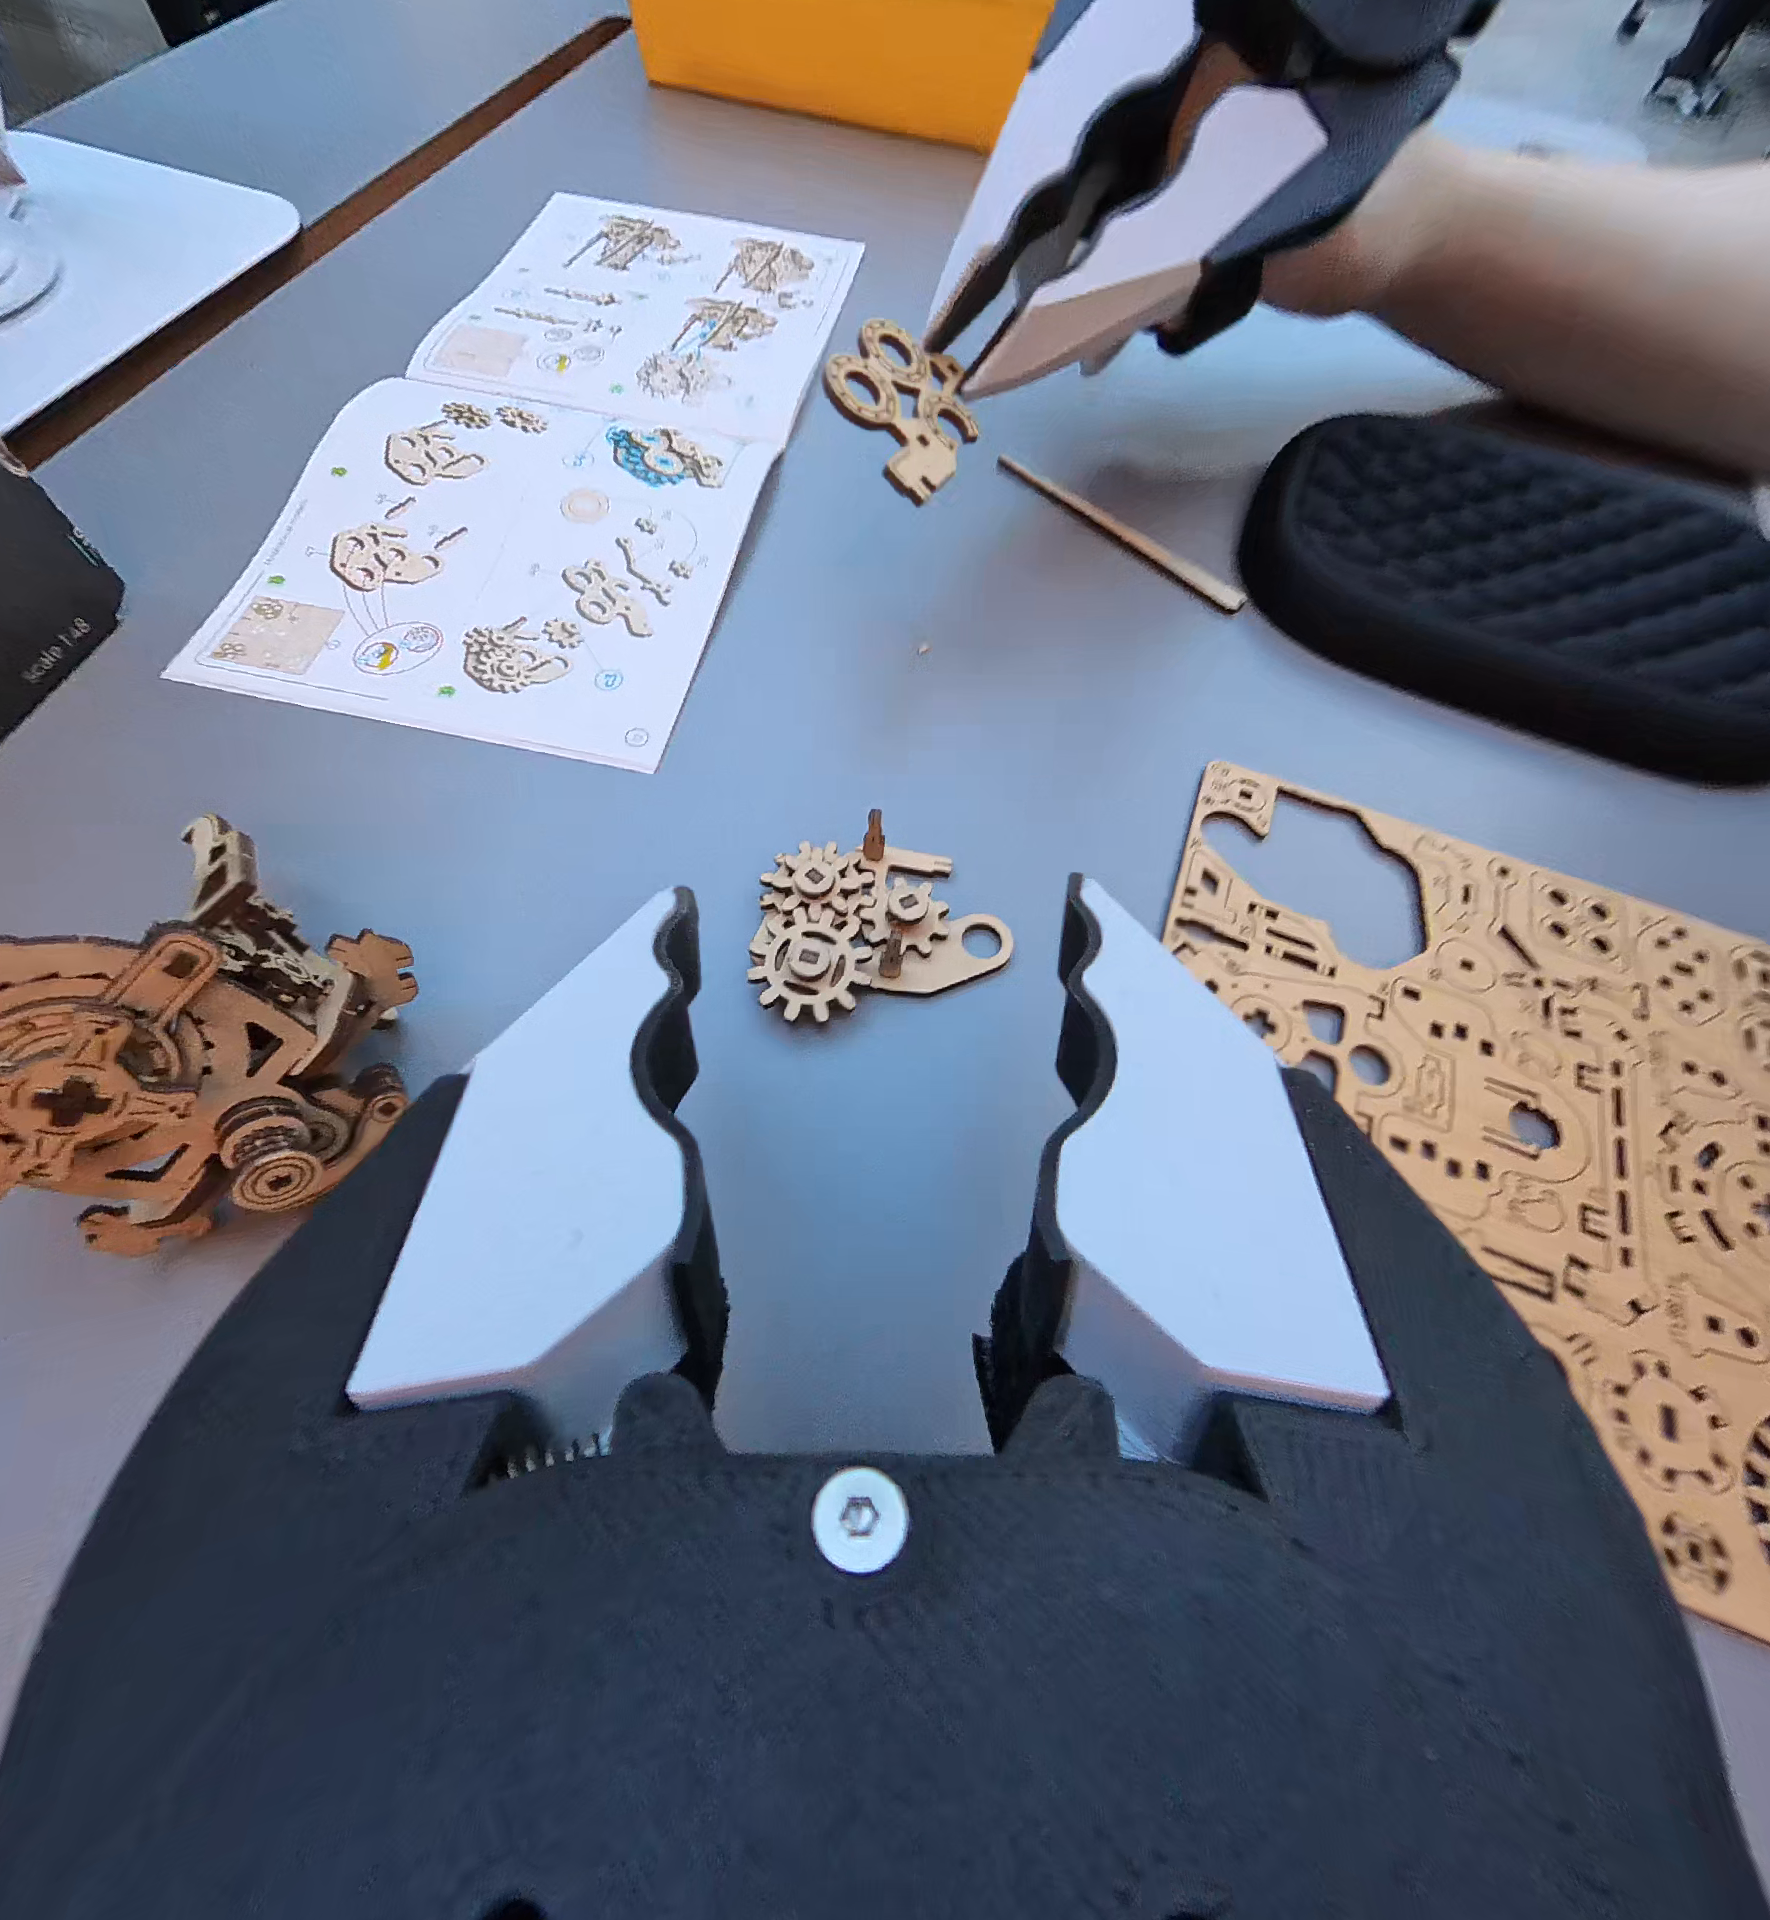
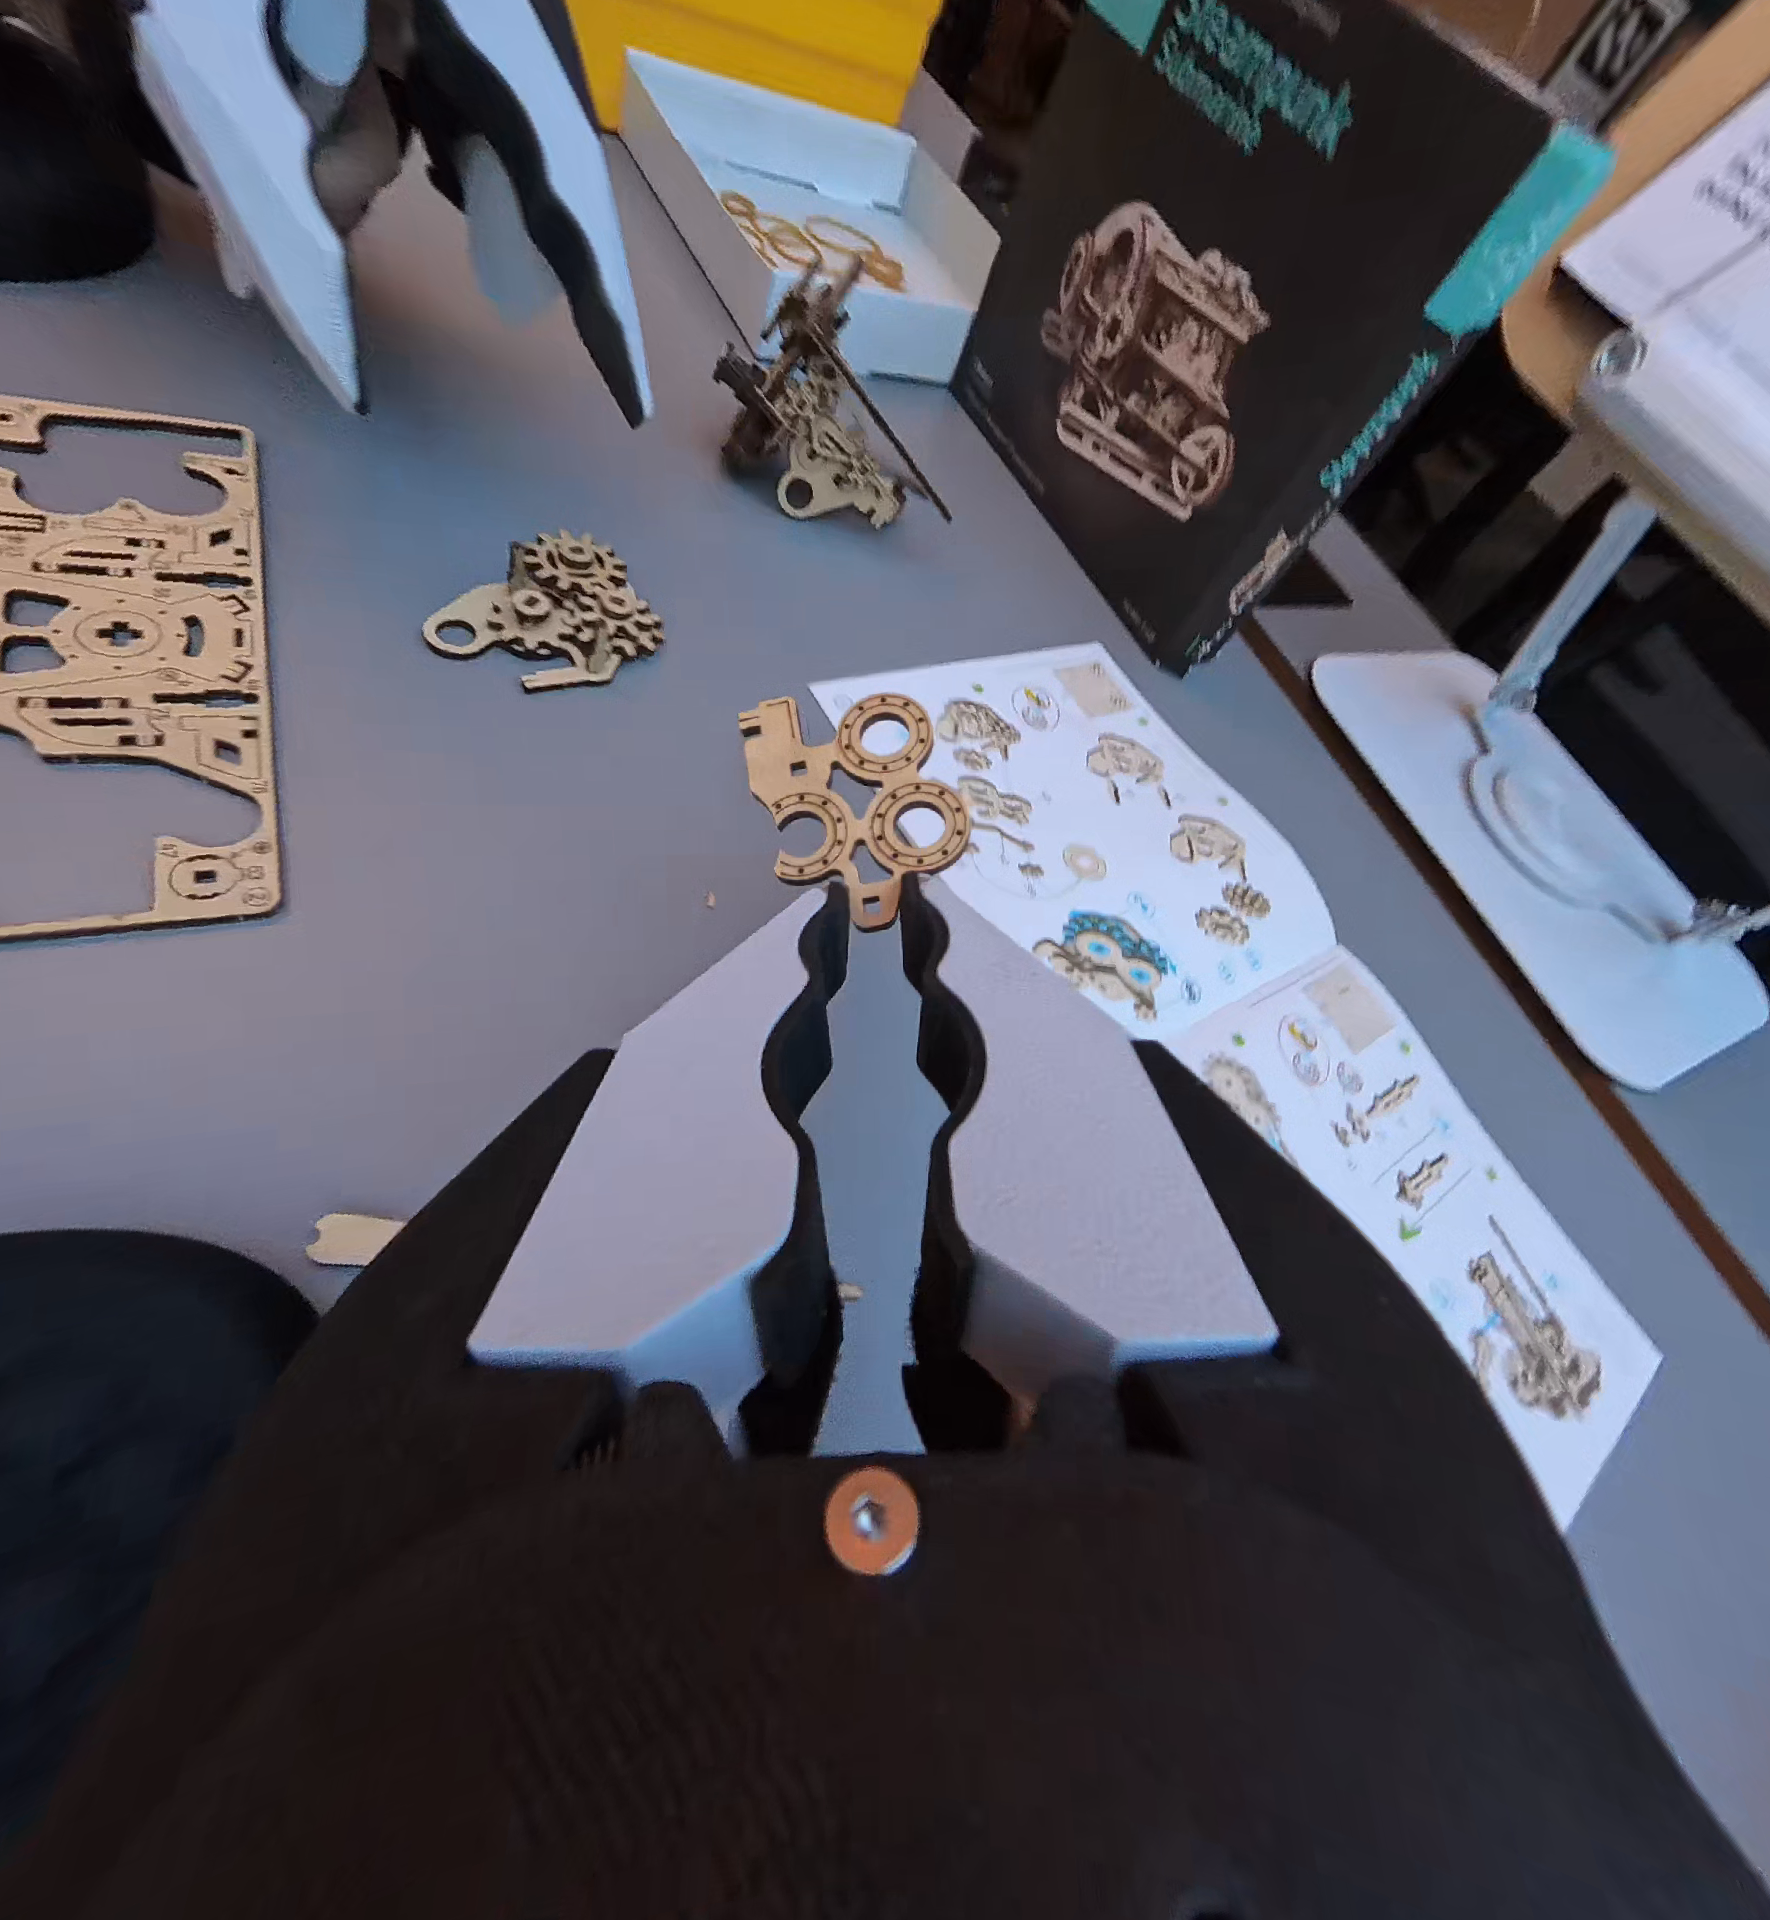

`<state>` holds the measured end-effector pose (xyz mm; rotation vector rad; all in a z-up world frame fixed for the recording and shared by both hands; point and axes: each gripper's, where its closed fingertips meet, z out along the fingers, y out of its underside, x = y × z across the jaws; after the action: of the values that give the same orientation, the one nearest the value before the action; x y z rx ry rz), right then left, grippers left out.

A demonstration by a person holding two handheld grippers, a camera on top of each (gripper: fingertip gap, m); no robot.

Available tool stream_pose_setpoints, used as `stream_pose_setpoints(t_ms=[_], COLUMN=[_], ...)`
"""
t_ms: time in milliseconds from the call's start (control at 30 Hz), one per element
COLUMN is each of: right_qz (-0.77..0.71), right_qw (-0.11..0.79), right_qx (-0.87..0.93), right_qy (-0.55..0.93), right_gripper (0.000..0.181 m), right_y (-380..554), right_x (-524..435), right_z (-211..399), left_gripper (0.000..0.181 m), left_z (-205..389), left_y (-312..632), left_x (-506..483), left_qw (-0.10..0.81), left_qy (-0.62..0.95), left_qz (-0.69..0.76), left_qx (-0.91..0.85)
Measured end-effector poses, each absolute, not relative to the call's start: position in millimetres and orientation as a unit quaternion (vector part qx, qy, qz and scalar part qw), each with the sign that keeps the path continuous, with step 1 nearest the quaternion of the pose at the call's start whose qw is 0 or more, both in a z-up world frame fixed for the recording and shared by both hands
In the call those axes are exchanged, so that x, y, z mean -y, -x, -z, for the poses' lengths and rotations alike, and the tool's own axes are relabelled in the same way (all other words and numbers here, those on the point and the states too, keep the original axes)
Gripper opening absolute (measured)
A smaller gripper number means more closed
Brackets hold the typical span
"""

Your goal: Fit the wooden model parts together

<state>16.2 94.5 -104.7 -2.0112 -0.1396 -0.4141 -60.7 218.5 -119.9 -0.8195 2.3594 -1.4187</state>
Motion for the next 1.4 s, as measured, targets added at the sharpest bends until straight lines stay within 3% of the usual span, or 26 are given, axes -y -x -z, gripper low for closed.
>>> stream_pose_setpoints(t_ms=[33,200,433,900,1400], right_qz=[0.177,0.189,0.29,0.243,0.258], right_qw=[0.526,0.532,0.426,0.475,0.449], right_qx=[0.08,0.158,0.271,0.28,0.288], right_qy=[0.828,0.81,0.813,0.798,0.805], right_gripper=[0.009,0.009,0.01,0.009,0.009], right_y=[-9.9,8.1,-46.5,-89.4,-91.2], right_x=[-97.7,-112.5,-132.2,-144.8,-143.5], right_z=[99.3,93.3,78.3,81.7,90.8], left_gripper=[0.068,0.056,0.054,0.052,0.052], left_z=[117.0,109.5,106.1,113.4,116.7], left_y=[60.9,61.4,51.9,50.5,52.4], left_x=[-217.3,-215.4,-233.4,-236.4,-233.8], left_qw=[0.119,0.061,0.086,0.09,0.098], left_qy=[0.291,0.323,0.338,0.331,0.321], left_qz=[0.502,0.54,0.546,0.53,0.518], left_qx=[-0.805,-0.775,-0.762,-0.775,-0.787])
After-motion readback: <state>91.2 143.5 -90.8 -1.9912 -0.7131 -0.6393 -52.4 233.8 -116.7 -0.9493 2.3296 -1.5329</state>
